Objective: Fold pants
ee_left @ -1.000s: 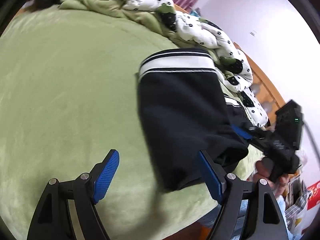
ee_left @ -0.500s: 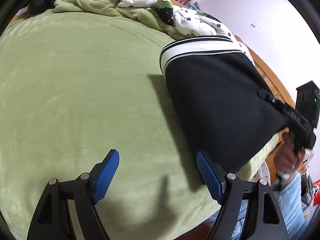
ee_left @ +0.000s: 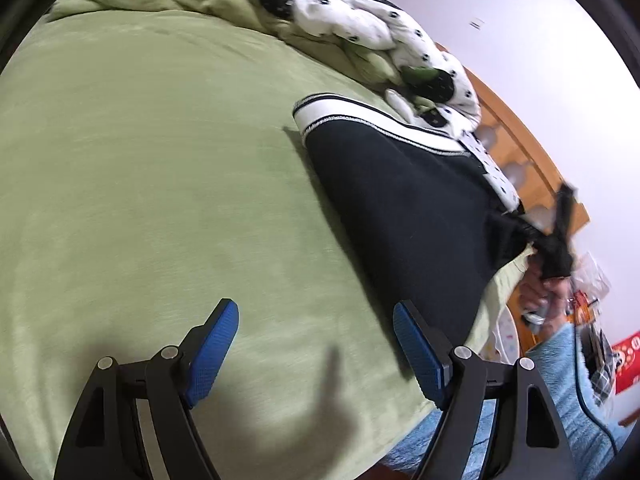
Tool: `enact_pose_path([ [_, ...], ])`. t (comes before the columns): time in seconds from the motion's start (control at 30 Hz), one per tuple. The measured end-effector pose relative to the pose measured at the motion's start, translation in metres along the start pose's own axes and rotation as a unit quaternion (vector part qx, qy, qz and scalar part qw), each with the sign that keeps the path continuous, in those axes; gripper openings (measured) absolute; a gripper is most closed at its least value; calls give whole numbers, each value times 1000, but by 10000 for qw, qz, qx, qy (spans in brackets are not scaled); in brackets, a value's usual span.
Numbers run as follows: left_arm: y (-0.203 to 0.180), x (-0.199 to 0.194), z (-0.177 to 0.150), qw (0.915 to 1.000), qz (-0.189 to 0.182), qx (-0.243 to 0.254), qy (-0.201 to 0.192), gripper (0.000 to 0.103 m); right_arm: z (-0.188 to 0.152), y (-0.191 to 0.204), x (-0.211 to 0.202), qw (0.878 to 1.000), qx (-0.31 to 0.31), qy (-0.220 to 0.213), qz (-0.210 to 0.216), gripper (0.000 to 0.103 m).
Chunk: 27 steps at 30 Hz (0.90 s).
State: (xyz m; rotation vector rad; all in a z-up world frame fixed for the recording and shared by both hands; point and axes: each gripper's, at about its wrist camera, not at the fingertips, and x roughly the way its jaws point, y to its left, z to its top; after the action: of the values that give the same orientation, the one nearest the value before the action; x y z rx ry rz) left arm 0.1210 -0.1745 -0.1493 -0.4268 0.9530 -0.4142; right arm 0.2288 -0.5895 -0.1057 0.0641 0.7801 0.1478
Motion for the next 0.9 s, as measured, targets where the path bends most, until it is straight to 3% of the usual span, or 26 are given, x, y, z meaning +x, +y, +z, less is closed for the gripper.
enact_pose_path([
  [0.07,-9,9,4,9999,-150,44,53,78,-16,-17,15,9994,206,216,173,11],
  [0.13,-16,18,6,9995,-271,81,122,78,-18,-20,14,9992,300,164,229,16],
  [0.23,-24,28,9,9993,-333,143,124,78,1,-15,1,9999,147,33,13,38],
  [0.3,-30,36,13,9992,-334,187,84,78,14,-10,0,10000,32,-9,88,63],
  [0.43,-37,55,25,9994,-329,100,96,77,40,6,27,9983,-436,383,-79,65],
  [0.53,-36,76,39,9992,-333,-47,215,77,45,3,63,9923,-677,1013,-207,65],
  [0.67,-28,110,45,9966,-576,-366,466,77,40,-19,84,9904,-332,1308,292,70],
  [0.73,-28,120,44,9960,-680,-421,389,76,36,-18,90,9888,-425,1412,225,70],
  [0.77,-33,122,45,9963,-716,-356,325,68,36,-15,90,9886,-506,1408,177,70],
  [0.83,-40,130,47,9958,-744,-382,376,63,34,-11,92,9878,-546,1454,146,70],
  [0.9,-42,132,49,9958,-690,-493,338,47,32,-10,93,9870,-390,1542,224,70],
])
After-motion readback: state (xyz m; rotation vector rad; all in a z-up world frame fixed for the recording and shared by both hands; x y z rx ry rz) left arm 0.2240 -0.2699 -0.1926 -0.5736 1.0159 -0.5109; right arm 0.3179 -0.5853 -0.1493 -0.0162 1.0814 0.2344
